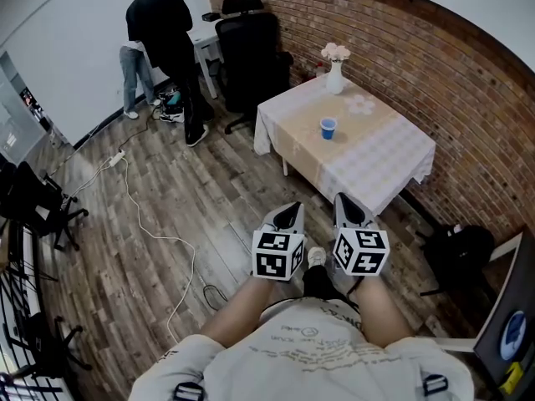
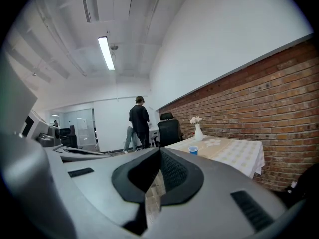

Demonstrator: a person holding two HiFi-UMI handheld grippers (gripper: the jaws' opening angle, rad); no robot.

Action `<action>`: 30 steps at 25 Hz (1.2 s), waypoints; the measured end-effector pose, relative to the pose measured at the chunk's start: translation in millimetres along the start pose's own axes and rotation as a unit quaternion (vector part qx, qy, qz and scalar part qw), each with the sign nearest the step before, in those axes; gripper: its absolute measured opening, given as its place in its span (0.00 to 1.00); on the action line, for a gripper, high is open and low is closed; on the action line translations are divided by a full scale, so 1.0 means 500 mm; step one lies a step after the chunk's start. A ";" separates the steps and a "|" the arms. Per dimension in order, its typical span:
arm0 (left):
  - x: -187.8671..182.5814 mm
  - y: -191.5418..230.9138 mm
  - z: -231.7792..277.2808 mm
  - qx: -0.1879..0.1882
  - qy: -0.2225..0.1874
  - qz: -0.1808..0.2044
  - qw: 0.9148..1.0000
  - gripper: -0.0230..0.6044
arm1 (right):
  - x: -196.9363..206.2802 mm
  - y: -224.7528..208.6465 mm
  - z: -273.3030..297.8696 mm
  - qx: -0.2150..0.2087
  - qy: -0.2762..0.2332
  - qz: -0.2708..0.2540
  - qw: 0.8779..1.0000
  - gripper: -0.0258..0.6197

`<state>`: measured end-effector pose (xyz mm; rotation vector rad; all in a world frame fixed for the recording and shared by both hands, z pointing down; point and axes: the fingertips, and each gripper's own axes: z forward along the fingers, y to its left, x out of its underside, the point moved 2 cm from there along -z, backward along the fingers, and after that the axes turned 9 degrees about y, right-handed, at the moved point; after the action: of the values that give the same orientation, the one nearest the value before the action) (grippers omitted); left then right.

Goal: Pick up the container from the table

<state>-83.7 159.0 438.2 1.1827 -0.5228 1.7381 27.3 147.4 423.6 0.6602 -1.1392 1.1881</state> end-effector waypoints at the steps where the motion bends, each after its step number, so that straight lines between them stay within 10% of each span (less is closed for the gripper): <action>1: -0.008 0.007 0.012 -0.001 -0.002 0.002 1.000 0.04 | -0.006 -0.006 0.015 0.000 -0.002 0.000 1.000 0.04; 30: -0.180 0.182 0.419 -0.001 0.036 -0.016 0.999 0.04 | -0.109 -0.208 0.437 -0.010 0.048 0.016 0.999 0.04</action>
<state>-52.8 -83.0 465.0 1.1169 -0.4608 1.7461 55.6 -95.8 462.8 0.5667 -1.0827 1.2214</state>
